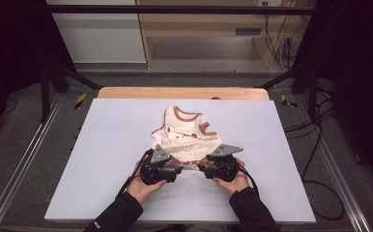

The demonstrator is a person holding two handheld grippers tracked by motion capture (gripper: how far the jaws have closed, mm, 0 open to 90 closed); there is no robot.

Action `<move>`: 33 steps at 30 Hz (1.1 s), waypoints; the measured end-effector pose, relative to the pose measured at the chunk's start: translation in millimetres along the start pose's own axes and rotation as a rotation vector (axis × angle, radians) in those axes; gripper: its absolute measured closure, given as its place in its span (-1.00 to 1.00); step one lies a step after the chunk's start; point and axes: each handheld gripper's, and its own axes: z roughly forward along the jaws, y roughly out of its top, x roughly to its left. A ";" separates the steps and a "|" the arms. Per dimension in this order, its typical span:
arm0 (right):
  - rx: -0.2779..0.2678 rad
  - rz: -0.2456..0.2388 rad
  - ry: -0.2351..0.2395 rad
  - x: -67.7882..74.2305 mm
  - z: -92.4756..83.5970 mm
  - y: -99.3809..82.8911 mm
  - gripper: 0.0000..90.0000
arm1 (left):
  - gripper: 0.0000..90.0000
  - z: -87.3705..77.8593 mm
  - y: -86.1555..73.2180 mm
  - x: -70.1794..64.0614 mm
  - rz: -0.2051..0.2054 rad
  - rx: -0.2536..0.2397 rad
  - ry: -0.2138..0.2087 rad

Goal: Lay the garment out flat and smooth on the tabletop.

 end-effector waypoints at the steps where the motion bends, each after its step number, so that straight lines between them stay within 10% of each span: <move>1: 0.007 -0.004 -0.001 -2.1 2.5 -1.5 0.13 | -0.08 5.2 -0.7 0.0 0.016 0.012 0.013; 7: 0.033 -0.016 -0.025 -5.9 14.5 -4.2 0.52 | 0.35 17.9 -1.6 5.8 0.025 0.012 0.072; 18: 0.017 0.005 0.019 -6.9 9.9 0.7 0.93 | 0.98 21.1 0.0 10.0 0.007 0.051 0.033; 25: -0.024 -0.021 0.113 8.2 -23.4 14.1 0.93 | 0.98 -32.9 8.4 2.8 0.016 0.001 -0.058; 33: 0.058 -0.092 0.246 57.4 -61.2 1.6 0.87 | 0.98 -89.5 -16.4 -34.6 0.066 0.102 -0.157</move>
